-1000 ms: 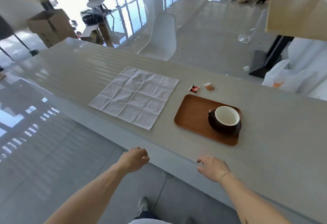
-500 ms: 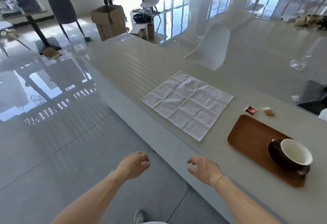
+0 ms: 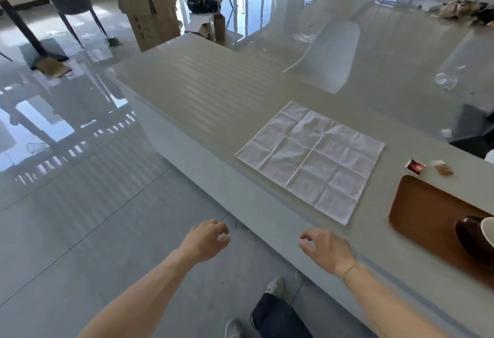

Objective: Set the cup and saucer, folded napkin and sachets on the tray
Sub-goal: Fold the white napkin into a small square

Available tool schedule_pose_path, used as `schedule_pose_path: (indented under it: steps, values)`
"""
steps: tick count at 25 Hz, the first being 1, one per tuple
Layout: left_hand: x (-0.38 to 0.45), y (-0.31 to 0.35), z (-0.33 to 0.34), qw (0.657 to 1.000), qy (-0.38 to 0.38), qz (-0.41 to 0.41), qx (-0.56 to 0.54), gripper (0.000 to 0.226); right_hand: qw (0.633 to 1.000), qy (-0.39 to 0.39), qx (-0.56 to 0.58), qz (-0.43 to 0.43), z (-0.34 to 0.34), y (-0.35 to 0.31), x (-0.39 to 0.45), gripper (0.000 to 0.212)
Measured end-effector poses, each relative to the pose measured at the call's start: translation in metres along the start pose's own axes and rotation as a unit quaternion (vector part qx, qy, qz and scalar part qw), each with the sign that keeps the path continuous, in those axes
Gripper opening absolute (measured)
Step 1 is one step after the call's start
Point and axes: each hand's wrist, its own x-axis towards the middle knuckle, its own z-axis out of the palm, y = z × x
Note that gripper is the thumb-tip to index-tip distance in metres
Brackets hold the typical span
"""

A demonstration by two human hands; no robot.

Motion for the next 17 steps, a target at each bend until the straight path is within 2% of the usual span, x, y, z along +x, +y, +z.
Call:
schedule_pose_path:
  steps: [6, 10, 13, 17]
  values:
    - [0.084, 0.01, -0.041, 0.998, -0.009, 0.05, 0.046, 0.031, 0.995, 0.033, 0.024, 0.089, -0.003, 0.037, 0.035, 0.042]
    - [0.147, 0.023, -0.071, 0.991, -0.004, 0.079, 0.105, 0.036, 0.991, 0.074, -0.017, 0.107, -0.004, 0.06, 0.058, 0.049]
    - [0.19, 0.034, -0.088, 0.983, -0.014, 0.083, 0.163, 0.044, 0.99, 0.064, -0.029, 0.12, -0.002, 0.074, 0.068, 0.06]
    - [0.228, 0.043, -0.089, 0.975, -0.013, 0.086, 0.202, 0.068, 0.989, 0.039, -0.029, 0.138, 0.01, 0.082, 0.074, 0.067]
